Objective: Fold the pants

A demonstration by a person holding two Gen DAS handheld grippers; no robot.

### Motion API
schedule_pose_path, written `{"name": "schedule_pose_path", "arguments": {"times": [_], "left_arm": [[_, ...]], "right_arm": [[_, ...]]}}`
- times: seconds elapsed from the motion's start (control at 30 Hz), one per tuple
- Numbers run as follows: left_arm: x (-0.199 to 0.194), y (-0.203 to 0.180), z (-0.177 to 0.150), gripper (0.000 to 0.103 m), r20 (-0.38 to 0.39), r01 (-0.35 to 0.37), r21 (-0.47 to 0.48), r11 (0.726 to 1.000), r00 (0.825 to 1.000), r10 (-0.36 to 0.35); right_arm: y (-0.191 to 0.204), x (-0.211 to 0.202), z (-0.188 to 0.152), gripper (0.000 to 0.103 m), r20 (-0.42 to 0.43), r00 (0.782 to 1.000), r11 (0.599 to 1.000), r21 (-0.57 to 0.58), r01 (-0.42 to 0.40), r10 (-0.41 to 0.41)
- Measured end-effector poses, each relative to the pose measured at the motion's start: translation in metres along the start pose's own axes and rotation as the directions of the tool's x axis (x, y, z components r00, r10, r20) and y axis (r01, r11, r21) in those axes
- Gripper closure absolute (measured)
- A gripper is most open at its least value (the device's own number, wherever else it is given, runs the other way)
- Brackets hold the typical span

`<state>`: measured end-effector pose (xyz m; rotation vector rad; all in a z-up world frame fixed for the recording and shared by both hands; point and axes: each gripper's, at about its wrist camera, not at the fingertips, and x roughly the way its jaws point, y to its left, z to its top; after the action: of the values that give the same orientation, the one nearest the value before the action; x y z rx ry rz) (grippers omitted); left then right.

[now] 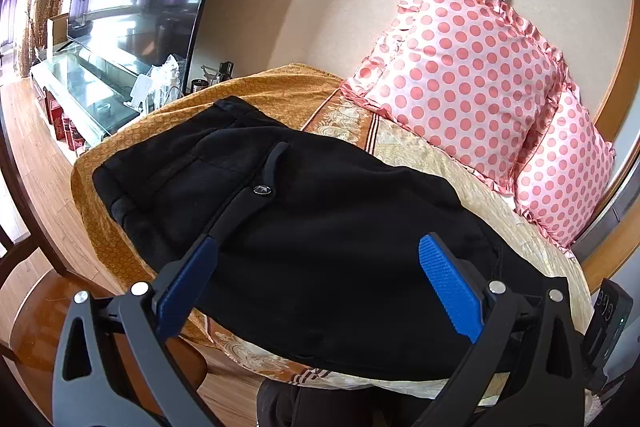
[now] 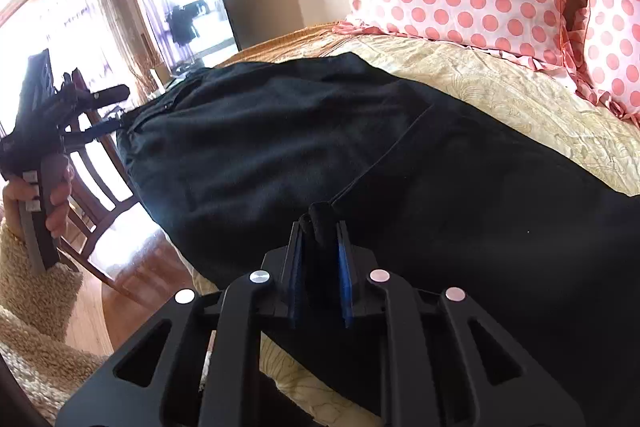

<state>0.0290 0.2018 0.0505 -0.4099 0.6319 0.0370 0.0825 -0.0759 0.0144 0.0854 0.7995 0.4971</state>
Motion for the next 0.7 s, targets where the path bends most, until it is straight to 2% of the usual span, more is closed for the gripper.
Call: {"name": "schedule_pose_path", "arguments": {"times": [0.2, 0.27, 0.37, 0.4, 0.47, 0.5, 0.53, 0.6, 0.63, 0.7], "left_arm": [[-0.002, 0.004, 0.001, 0.002, 0.008, -0.007, -0.02, 1.0, 1.0, 0.008], [-0.005, 0.01, 0.001, 0.002, 0.013, -0.017, -0.031, 0.999, 1.0, 0.018], [-0.011, 0.021, 0.002, 0.002, 0.023, -0.046, -0.052, 0.998, 0.999, 0.048], [-0.013, 0.025, 0.002, 0.002, 0.026, -0.057, -0.06, 0.997, 0.998, 0.059], [-0.017, 0.037, 0.003, 0.002, 0.025, -0.089, -0.086, 0.992, 0.995, 0.091], [-0.019, 0.043, 0.004, 0.002, 0.024, -0.099, -0.103, 0.99, 0.995, 0.102], [-0.02, 0.051, 0.004, 0.002, 0.022, -0.104, -0.125, 0.987, 0.994, 0.107], [-0.023, 0.066, 0.004, 0.002, 0.017, -0.097, -0.182, 0.978, 0.995, 0.102], [-0.023, 0.073, 0.004, 0.002, 0.012, -0.09, -0.209, 0.974, 0.995, 0.094], [-0.02, 0.084, 0.004, 0.002, -0.007, -0.053, -0.252, 0.966, 0.999, 0.053]], "right_arm": [[0.01, -0.007, 0.029, 0.087, 0.089, 0.994, 0.997, 0.01, -0.07, 0.069], [0.018, 0.005, 0.027, 0.087, 0.042, 0.997, 0.997, -0.027, -0.069, 0.07], [0.026, 0.031, 0.01, 0.085, -0.081, 0.997, 0.997, -0.08, -0.022, 0.015], [0.027, 0.029, 0.007, 0.081, -0.062, 0.998, 0.996, -0.082, -0.031, 0.026], [0.031, 0.027, 0.007, 0.054, -0.088, 0.995, 0.995, -0.075, -0.059, 0.053], [0.033, 0.025, 0.007, 0.045, -0.086, 0.994, 0.994, -0.076, -0.073, 0.066], [0.036, 0.023, 0.006, 0.031, -0.078, 0.994, 0.993, -0.087, -0.082, 0.076], [0.041, 0.029, 0.002, 0.027, -0.103, 0.993, 0.989, -0.126, -0.072, 0.06], [0.044, 0.029, -0.001, 0.027, -0.088, 0.995, 0.987, -0.149, -0.06, 0.047], [0.045, 0.029, -0.001, 0.026, -0.09, 0.995, 0.987, -0.152, -0.06, 0.046]]}}
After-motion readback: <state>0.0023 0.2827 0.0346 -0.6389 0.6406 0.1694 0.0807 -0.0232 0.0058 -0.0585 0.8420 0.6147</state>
